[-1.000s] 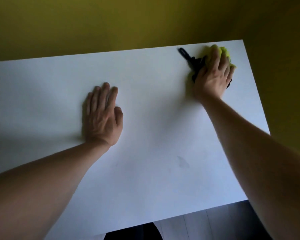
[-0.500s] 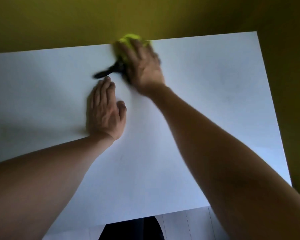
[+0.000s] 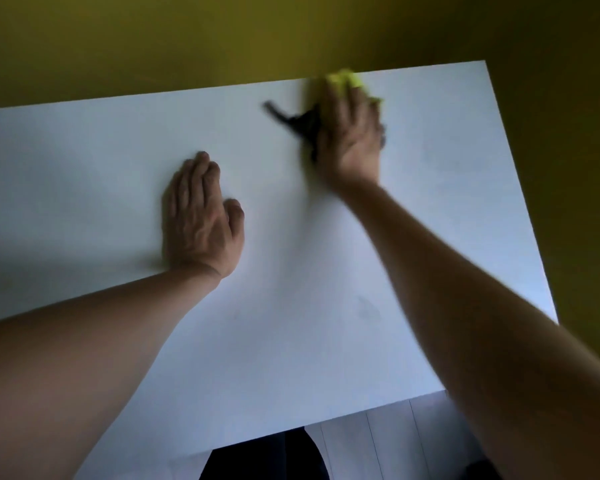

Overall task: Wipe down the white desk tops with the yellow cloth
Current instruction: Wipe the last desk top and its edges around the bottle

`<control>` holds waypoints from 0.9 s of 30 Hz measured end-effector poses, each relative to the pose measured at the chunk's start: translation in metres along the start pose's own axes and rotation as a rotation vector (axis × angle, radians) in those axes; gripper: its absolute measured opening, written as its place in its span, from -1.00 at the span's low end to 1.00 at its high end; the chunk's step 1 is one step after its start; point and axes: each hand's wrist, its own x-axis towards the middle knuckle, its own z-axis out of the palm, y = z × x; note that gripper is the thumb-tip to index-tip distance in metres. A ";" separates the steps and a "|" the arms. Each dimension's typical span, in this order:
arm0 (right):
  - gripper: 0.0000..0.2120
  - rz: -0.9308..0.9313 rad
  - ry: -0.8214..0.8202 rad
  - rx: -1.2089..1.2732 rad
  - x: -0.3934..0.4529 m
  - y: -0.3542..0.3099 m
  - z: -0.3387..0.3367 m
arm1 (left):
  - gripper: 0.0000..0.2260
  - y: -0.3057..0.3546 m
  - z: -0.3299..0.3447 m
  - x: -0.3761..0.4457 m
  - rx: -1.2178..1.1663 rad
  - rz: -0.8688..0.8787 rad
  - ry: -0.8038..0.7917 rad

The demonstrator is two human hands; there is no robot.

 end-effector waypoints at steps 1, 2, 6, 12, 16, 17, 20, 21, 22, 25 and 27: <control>-0.38 -0.074 -0.012 0.007 -0.017 -0.020 0.008 | -0.47 0.000 0.000 0.000 -0.004 0.002 0.005; -0.38 -0.122 -0.026 0.019 -0.033 -0.039 0.015 | -0.46 0.000 0.000 -0.001 -0.007 0.003 0.009; -0.41 -0.198 -0.053 0.073 -0.064 -0.072 0.024 | -0.41 0.000 -0.001 -0.003 -0.032 -0.010 -0.009; -0.40 -0.115 -0.045 0.017 -0.047 -0.004 -0.005 | -0.49 -0.001 -0.006 -0.004 0.000 0.017 -0.009; -0.40 0.174 0.002 -0.051 -0.030 0.078 -0.043 | -0.48 0.007 -0.010 -0.001 0.074 0.184 -0.076; -0.40 0.221 0.002 -0.061 -0.029 0.092 -0.050 | -0.48 0.013 -0.010 0.001 0.059 0.221 -0.086; -0.40 0.347 0.049 -0.061 -0.020 0.101 -0.057 | -0.52 0.055 -0.008 0.009 -0.066 0.246 -0.071; -0.39 0.391 0.078 -0.067 -0.014 0.094 -0.052 | -0.52 0.074 -0.006 0.011 -0.101 0.259 -0.079; -0.38 0.408 0.100 -0.071 -0.007 0.084 -0.046 | -0.52 0.093 0.000 0.011 -0.119 0.286 -0.094; -0.40 0.137 0.065 0.020 0.019 0.057 -0.028 | -0.48 0.137 0.020 -0.004 -0.048 0.290 -0.132; -0.43 -0.117 -0.047 0.061 0.033 0.050 -0.022 | -0.45 0.144 0.026 -0.012 0.023 0.239 -0.131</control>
